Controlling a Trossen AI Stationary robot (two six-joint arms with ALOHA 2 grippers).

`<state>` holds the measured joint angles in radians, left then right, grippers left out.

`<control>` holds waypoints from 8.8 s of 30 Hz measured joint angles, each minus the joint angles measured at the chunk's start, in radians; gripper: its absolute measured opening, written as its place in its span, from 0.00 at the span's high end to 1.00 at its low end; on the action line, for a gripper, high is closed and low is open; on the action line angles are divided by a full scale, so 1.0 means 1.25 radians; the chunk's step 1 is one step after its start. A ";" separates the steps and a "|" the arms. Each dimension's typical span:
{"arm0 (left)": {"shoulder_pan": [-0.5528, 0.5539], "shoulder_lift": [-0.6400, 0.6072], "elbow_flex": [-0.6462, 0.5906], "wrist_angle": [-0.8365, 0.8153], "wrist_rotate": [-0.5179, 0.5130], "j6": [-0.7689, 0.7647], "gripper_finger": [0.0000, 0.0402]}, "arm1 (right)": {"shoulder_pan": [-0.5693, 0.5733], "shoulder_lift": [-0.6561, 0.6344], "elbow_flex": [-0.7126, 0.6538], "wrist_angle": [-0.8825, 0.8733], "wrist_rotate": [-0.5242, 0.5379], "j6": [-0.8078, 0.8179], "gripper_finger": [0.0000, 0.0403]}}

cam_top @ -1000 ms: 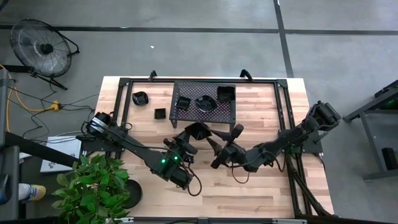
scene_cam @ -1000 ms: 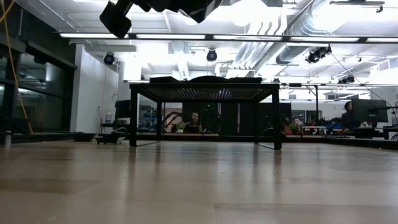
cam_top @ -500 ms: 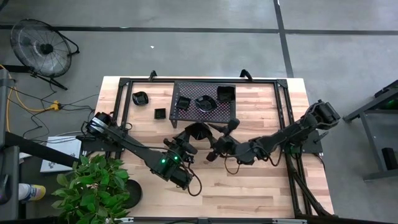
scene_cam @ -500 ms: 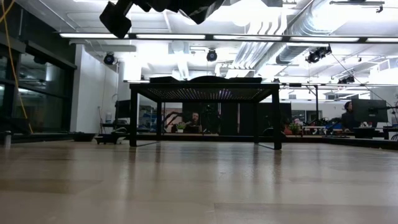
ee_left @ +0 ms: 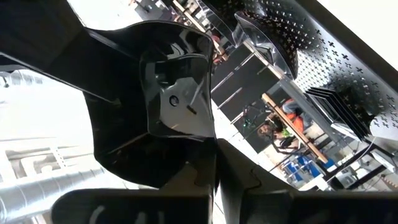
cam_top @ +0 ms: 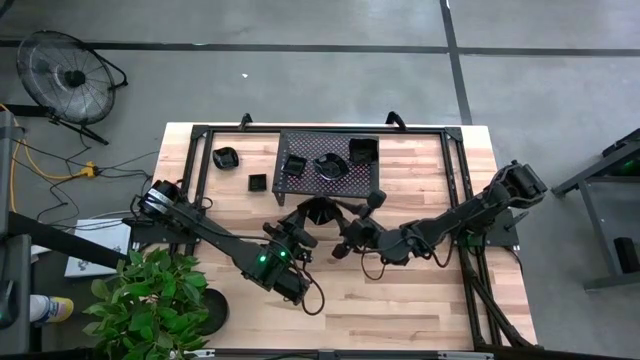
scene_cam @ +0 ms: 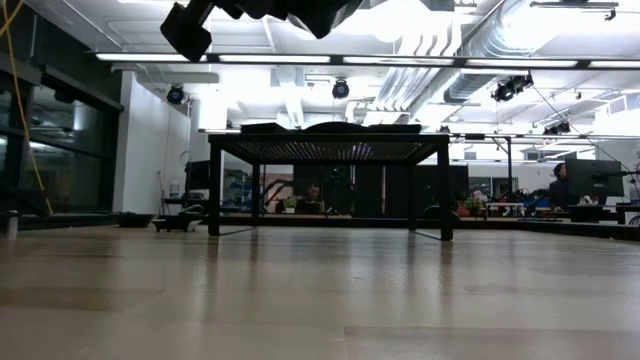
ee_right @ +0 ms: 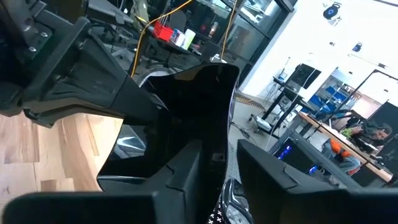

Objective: Pick & Place Mini shaped plates
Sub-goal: Stack the distorted square plate on the distorted square plates on the shelf, then stack the leaf-shaped plate on the leaf-shaped plates on the shelf

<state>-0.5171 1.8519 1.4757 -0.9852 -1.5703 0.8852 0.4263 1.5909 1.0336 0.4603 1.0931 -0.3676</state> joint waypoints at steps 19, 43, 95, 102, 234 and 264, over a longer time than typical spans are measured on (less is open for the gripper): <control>0.000 -0.001 0.001 0.001 0.049 -0.005 1.00 | 0.024 0.000 0.000 0.024 0.029 -0.065 0.99; 0.000 -0.001 0.001 0.000 0.049 0.001 1.00 | 0.019 0.000 0.000 0.023 -0.018 -0.050 0.78; -0.012 -0.006 0.000 0.011 0.064 0.006 0.49 | -0.013 -0.004 -0.001 -0.029 -0.042 -0.019 1.00; -0.029 -0.015 0.000 -0.009 0.037 0.022 0.44 | -0.038 -0.018 -0.001 -0.054 -0.045 -0.008 1.00; -0.089 -0.500 -0.574 -0.263 0.209 -1.418 0.44 | -0.509 -0.142 0.059 -0.861 -0.430 1.133 0.94; -0.089 -0.500 -0.574 -0.260 0.219 -1.418 0.44 | -0.509 -0.281 0.059 -0.845 -0.503 0.955 0.73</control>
<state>-0.6285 1.2266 0.7582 -1.3103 -1.2961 -0.8871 -0.2096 1.2402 1.1076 -0.5957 0.4642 0.8262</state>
